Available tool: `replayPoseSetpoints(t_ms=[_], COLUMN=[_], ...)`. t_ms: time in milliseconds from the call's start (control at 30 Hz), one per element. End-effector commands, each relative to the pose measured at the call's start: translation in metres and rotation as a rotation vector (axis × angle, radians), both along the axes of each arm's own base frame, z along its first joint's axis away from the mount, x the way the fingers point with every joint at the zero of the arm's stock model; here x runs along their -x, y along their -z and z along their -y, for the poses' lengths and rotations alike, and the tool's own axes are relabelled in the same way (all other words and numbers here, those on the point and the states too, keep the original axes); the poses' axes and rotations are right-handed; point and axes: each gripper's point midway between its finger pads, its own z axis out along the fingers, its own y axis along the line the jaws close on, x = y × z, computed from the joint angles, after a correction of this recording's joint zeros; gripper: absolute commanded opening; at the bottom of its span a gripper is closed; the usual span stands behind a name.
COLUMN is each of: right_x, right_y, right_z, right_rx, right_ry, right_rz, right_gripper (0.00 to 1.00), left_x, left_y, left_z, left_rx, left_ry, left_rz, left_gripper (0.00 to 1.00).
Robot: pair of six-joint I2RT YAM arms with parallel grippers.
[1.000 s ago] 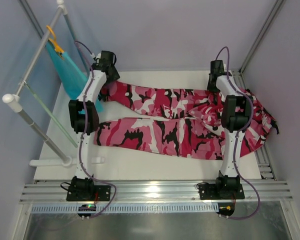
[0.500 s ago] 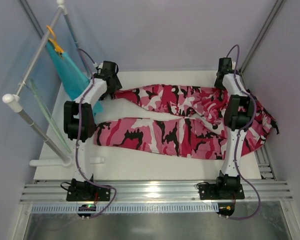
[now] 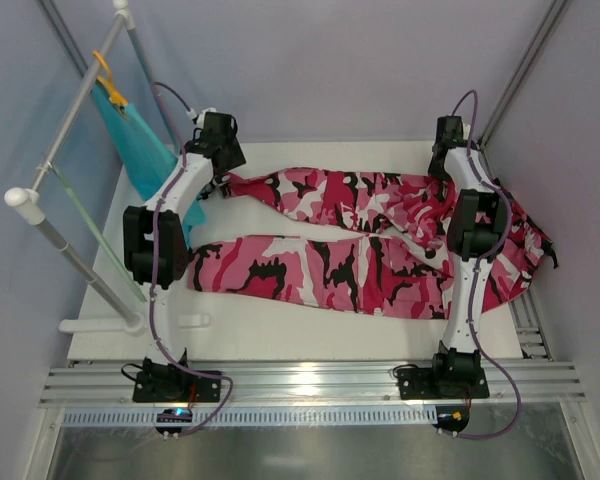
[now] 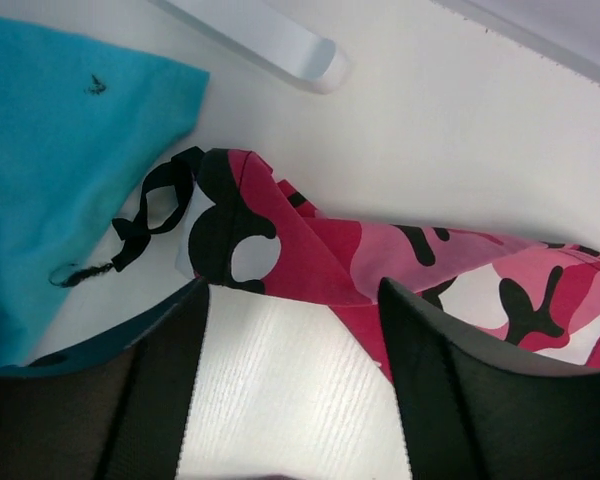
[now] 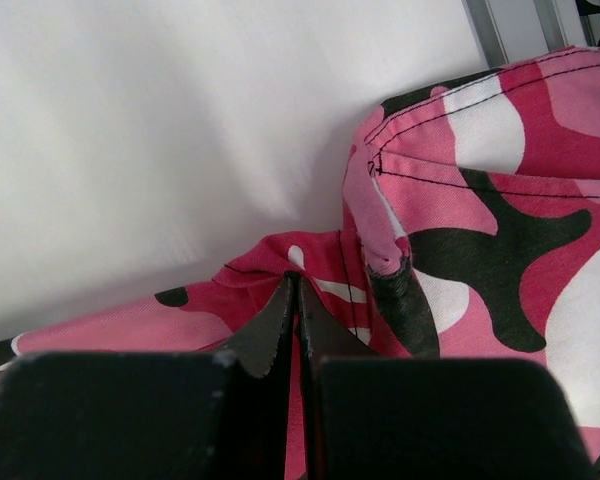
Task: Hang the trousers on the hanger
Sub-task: Fold the trousers
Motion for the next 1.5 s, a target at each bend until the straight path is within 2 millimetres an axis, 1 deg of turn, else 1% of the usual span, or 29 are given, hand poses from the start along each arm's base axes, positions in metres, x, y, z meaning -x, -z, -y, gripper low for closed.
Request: replayPoseSetpoints(t_ms=[0,33,100,167,200,233,267,300,333,367,400,433,467,600,633,767,900,933,1000,1100,1133,1167,1200,1233,1300,1333,1367,1433,1467], right_x=[-0.007,-0.006,-0.007,-0.007,-0.007,-0.008,-0.008,-0.008,-0.008,-0.008,-0.009,-0.008,-0.009,-0.010,-0.010,-0.010,-0.010,-0.009,-0.010,-0.010,-0.010,-0.010,-0.010,-0.010,-0.011,-0.010,-0.010,-0.009,-0.009], right_y=[-0.003,-0.004,-0.005,-0.005,-0.006,-0.007,-0.007,-0.009,-0.009,-0.009,-0.009,-0.010,-0.010,-0.009,-0.008,-0.008,-0.006,-0.005,-0.007,-0.009,-0.009,-0.010,-0.011,-0.013,-0.015,-0.017,-0.017,-0.019,-0.020], right_z=[0.012,0.013,0.012,0.011,0.010,0.010,0.009,0.008,0.008,0.008,0.008,0.008,0.008,0.008,0.008,0.008,0.006,0.006,0.006,0.008,0.008,0.008,0.008,0.007,0.005,0.005,0.004,0.004,0.004], right_rx=[0.003,0.002,-0.003,-0.011,-0.012,-0.014,-0.020,-0.023,-0.024,-0.026,-0.027,-0.026,-0.025,-0.025,-0.025,-0.025,-0.038,-0.040,-0.040,-0.029,-0.028,-0.029,-0.031,-0.036,-0.048,-0.050,-0.051,-0.054,-0.053], right_ry=[0.030,0.031,0.030,0.028,0.028,0.028,0.028,0.025,0.026,0.027,0.026,0.025,0.024,0.024,0.024,0.026,0.025,0.027,0.026,0.027,0.028,0.029,0.029,0.032,0.025,0.027,0.026,0.026,0.025], right_rz=[0.020,0.020,0.027,0.029,0.033,0.036,0.036,0.041,0.040,0.043,0.048,0.047,0.048,0.050,0.050,0.050,0.052,0.052,0.056,0.060,0.060,0.063,0.065,0.070,0.077,0.081,0.082,0.087,0.088], right_gripper=[0.04,0.04,0.04,0.04,0.04,0.04,0.04,0.04,0.04,0.04,0.04,0.04,0.04,0.04,0.04,0.04,0.04,0.04,0.04,0.04,0.04,0.04,0.04,0.04,0.04,0.04,0.04,0.04,0.04], left_x=[0.002,0.005,0.009,0.012,0.018,0.019,0.021,0.022,0.021,0.020,0.019,0.019,0.019,0.021,0.021,0.024,0.014,0.011,0.009,-0.002,-0.012,-0.016,-0.023,-0.037,-0.051,-0.062,-0.068,-0.075,-0.078], left_y=[-0.035,-0.035,-0.034,-0.028,-0.023,-0.010,-0.004,0.002,0.013,0.017,0.025,0.028,0.036,0.048,0.049,0.042,0.046,0.051,0.052,0.055,0.051,0.051,0.046,0.040,0.030,0.024,0.015,0.005,-0.004], left_z=[-0.003,0.000,0.004,0.006,0.004,0.003,0.001,0.001,0.001,0.002,0.004,0.004,0.004,0.004,0.004,-0.001,0.003,0.006,0.006,0.006,0.008,0.009,0.010,0.014,0.018,0.021,0.022,0.019,0.017], left_rx=[-0.019,-0.016,-0.001,0.013,0.005,-0.003,-0.011,-0.005,-0.011,-0.010,-0.004,-0.005,-0.010,-0.011,-0.006,-0.024,-0.004,-0.002,0.002,0.009,0.018,0.023,0.029,0.043,0.062,0.070,0.073,0.054,0.047], left_ry=[-0.008,0.000,0.020,0.018,0.010,0.001,-0.010,-0.024,-0.027,-0.025,-0.026,-0.030,-0.034,-0.048,-0.052,-0.084,-0.076,-0.074,-0.082,-0.095,-0.094,-0.093,-0.093,-0.085,-0.074,-0.062,-0.056,-0.052,-0.055], left_rz=[0.082,0.084,0.090,0.068,0.028,-0.008,-0.025,-0.038,-0.069,-0.081,-0.105,-0.124,-0.155,-0.192,-0.194,-0.192,-0.178,-0.191,-0.198,-0.172,-0.141,-0.130,-0.105,-0.059,-0.002,0.044,0.078,0.121,0.152], left_gripper=[0.65,0.53,0.39,0.30,0.27,0.24,0.18,0.15,0.08,0.03,0.00,0.00,0.00,0.01,0.00,0.00,0.00,0.00,0.00,0.02,0.03,0.04,0.04,0.04,0.04,0.04,0.04,0.05,0.06])
